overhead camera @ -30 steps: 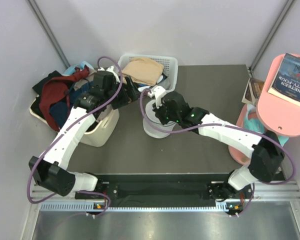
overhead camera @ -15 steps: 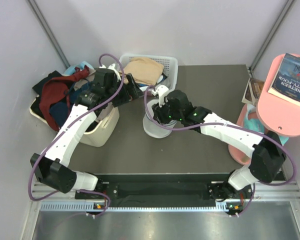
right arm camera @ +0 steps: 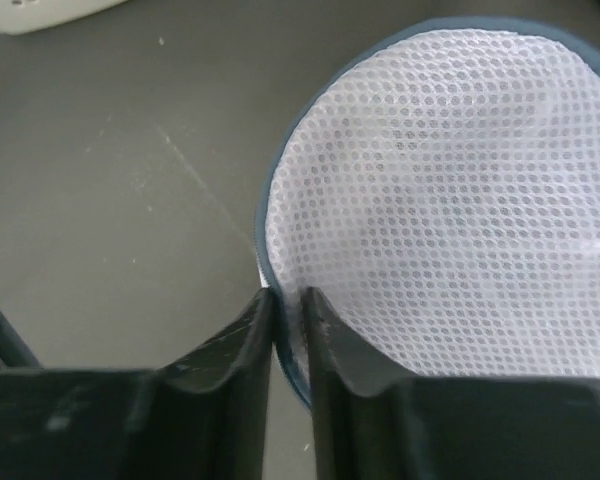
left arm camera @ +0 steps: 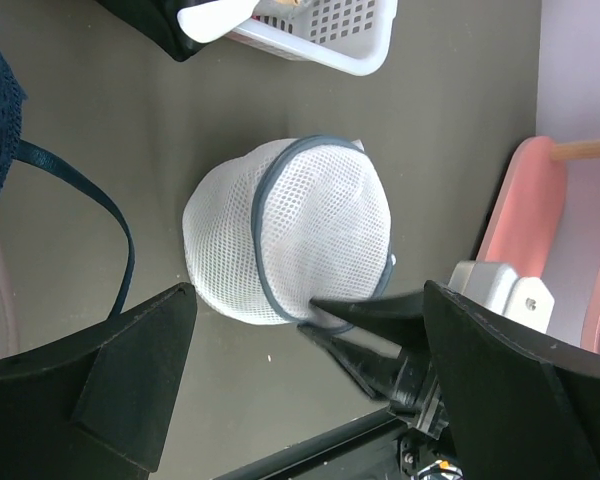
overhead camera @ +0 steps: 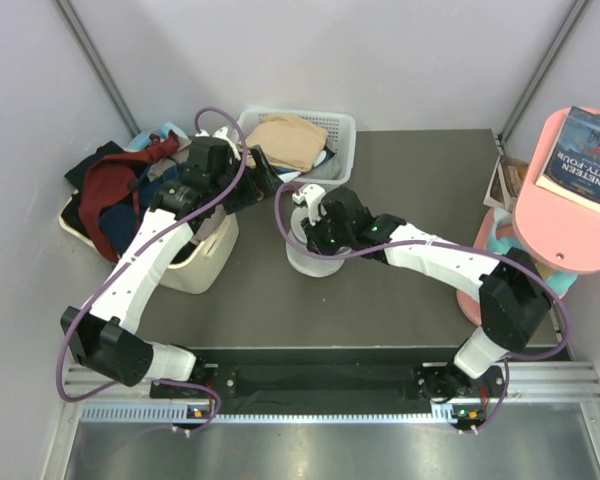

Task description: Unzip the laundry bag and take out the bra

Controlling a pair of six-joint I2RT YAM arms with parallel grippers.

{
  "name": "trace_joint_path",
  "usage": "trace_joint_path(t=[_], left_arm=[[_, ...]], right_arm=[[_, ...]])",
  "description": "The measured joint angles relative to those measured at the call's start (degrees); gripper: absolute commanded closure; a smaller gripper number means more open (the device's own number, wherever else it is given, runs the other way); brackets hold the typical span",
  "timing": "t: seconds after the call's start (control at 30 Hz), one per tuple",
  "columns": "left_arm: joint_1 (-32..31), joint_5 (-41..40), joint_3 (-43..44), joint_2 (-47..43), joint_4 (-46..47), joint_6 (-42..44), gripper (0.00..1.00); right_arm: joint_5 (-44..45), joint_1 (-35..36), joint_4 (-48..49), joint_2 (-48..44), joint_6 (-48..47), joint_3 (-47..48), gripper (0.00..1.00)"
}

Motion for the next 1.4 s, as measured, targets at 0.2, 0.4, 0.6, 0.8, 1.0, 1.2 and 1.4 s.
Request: trace_joint_path(t=[0.2,0.4,0.6,0.8,1.0,1.2,1.4], left_arm=[[0.0,0.0,0.0,0.0,0.0,0.0,0.01],[0.0,0.0,0.0,0.0,0.0,0.2,0.01],[-0.4,1.2,0.0,1.1,0.4,0.5,0.02],[-2.7,1.6,0.0,4.2,1.1,1.1,0.02],[-7.2,2.2,0.0,8.9,2.7,1.5,0.03],[-9.7,2.1,0.0,16.1,3.9,1.9,0.1],[-10.1,1.7,-0.9,20.5,3.8,3.2,0.56]], right_arm=[[-0.7,0.0,-0.3,0.2,-0.3,0.2,1.0],[0.2,-0.1,-0.8,-1.1,1.0,0.3,0.93],[0.5,-1.2,-0.3,-7.2,4.2,0.0,0.97],[3.1,-4.2,1.9,-13.3,8.3,-4.1,1.0],[7.9,-6.1,4.0,-19.1,12.6,-11.6,1.0],[10.8,-7.6,4.9,-22.7,15.5,-14.7,1.0],[13.9,-8.0,4.7,-25.5,17.6,-16.4,0.98]])
